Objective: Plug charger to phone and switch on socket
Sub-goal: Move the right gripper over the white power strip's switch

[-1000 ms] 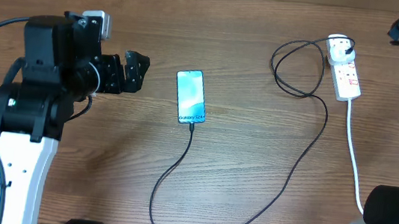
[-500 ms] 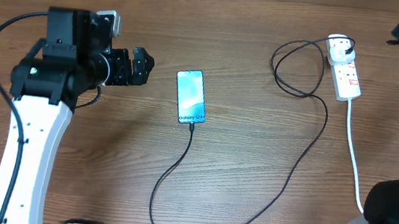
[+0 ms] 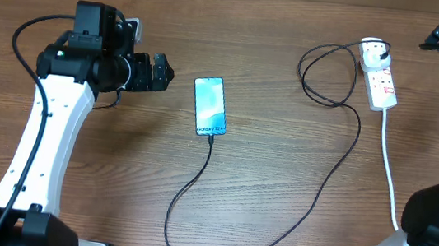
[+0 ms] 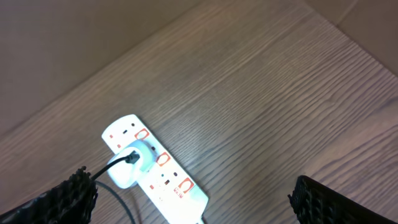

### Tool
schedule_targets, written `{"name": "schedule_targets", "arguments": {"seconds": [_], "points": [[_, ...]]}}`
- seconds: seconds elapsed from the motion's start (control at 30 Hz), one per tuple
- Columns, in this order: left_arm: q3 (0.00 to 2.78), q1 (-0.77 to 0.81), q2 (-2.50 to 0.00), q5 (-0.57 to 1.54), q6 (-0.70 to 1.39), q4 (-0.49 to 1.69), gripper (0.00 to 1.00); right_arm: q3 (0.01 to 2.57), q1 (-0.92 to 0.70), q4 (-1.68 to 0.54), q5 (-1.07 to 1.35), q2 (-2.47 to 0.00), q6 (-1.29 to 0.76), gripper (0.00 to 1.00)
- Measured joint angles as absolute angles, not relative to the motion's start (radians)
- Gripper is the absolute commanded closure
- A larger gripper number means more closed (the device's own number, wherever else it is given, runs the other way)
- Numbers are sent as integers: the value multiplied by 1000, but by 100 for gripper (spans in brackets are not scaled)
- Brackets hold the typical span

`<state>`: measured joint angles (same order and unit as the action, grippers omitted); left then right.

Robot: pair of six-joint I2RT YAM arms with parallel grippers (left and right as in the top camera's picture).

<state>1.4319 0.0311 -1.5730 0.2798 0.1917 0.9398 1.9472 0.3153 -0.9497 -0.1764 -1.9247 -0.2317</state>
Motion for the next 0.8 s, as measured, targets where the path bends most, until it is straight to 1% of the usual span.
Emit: {"name": "schedule_targets", "arguments": {"seconds": [0.33, 0.8], "points": [[1432, 31, -1624, 280, 192, 929, 0, 1942, 320, -898, -203, -2135, -177, 0], [1432, 31, -1624, 280, 192, 929, 0, 1942, 321, -856, -195, -2271, -157, 0]]}}
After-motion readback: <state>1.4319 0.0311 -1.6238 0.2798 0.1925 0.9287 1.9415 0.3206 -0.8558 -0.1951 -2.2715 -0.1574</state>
